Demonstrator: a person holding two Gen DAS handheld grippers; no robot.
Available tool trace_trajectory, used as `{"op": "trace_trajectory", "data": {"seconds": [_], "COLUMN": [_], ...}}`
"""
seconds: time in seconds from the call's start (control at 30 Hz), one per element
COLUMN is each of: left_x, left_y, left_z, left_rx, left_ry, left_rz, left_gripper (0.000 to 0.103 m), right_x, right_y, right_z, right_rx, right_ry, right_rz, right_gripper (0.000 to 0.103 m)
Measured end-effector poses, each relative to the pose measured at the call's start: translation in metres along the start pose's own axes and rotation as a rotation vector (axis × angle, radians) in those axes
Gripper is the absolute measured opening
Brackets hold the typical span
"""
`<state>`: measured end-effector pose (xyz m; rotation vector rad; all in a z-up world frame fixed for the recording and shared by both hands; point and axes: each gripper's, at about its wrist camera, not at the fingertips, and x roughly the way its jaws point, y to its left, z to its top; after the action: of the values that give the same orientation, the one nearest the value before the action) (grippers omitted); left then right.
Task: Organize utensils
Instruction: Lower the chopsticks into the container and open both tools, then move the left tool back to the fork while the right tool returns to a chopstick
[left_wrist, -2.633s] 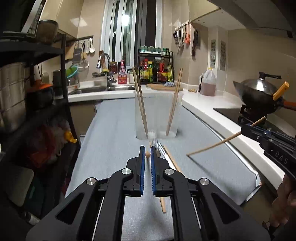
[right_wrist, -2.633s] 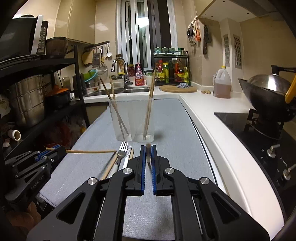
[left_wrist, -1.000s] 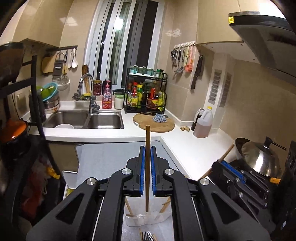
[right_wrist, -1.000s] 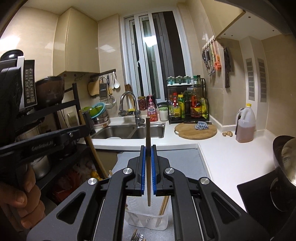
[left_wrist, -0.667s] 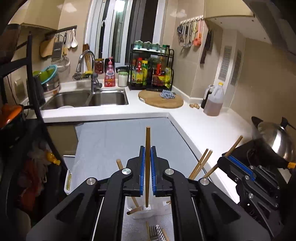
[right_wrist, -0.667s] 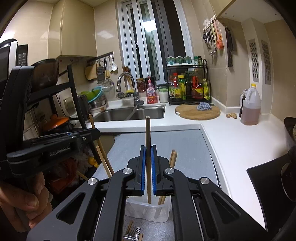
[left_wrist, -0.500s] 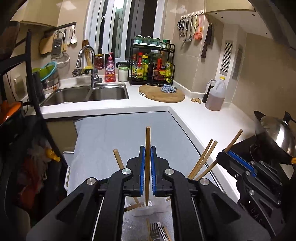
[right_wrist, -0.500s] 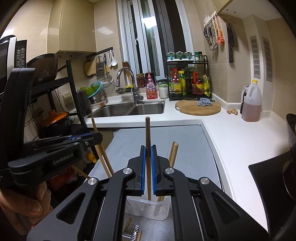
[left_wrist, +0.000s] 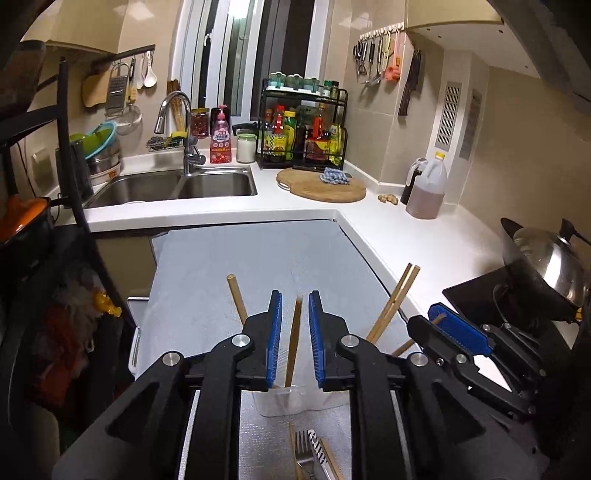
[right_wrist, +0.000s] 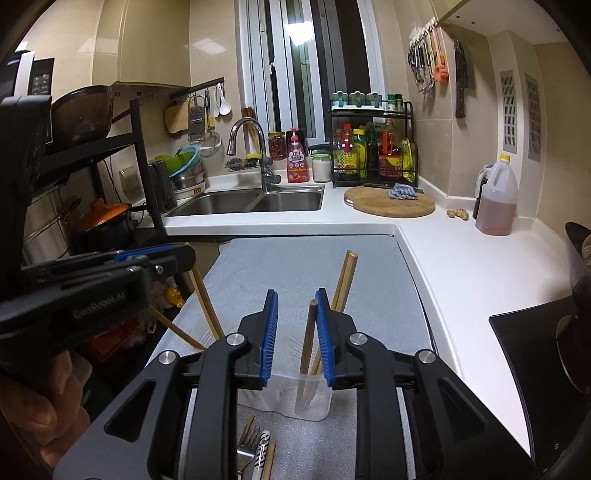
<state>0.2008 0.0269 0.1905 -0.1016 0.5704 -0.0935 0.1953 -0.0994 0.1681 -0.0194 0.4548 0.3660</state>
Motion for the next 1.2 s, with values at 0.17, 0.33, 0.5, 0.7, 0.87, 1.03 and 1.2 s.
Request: {"op": "trace_trajectory", "data": {"seconds": [0.17, 0.33, 0.5, 0.7, 0.87, 1.03, 1.2], "left_x": [-0.034, -0.075, -0.102, -0.107, -0.094, -0.074, -0.049], "left_y": [-0.004, -0.010, -0.011, -0.008, 0.001, 0.013, 0.012], "left_z": [-0.005, -0.021, -0.059, -0.118, -0.172, -0.222, -0.254], "left_rx": [0.000, 0.013, 0.003, 0.013, 0.002, -0.044, -0.071], "left_ry": [-0.052, -0.114, -0.134, -0.121, -0.088, -0.048, 0.056], "left_rz": [-0.018, -0.031, -0.039, -0.013, -0.013, -0.017, -0.054], "left_gripper": [0.015, 0.015, 0.015, 0.015, 0.015, 0.015, 0.015], "right_x": [-0.028, -0.069, -0.108, -0.131, -0.128, -0.100, -0.076], "right_y": [0.000, -0.002, 0.001, 0.008, 0.013, 0.024, 0.038], "right_z": [-0.001, -0.006, -0.030, -0.076, -0.129, -0.189, -0.238], "right_rx": [0.002, 0.000, -0.016, -0.011, 0.029, 0.045, 0.022], "right_ry": [-0.038, -0.101, -0.143, -0.136, -0.076, 0.075, 0.217], "right_rz": [-0.014, -0.026, -0.009, 0.028, 0.071, 0.091, 0.111], "right_gripper": [0.023, 0.023, 0.023, 0.013, 0.009, 0.012, 0.014]}}
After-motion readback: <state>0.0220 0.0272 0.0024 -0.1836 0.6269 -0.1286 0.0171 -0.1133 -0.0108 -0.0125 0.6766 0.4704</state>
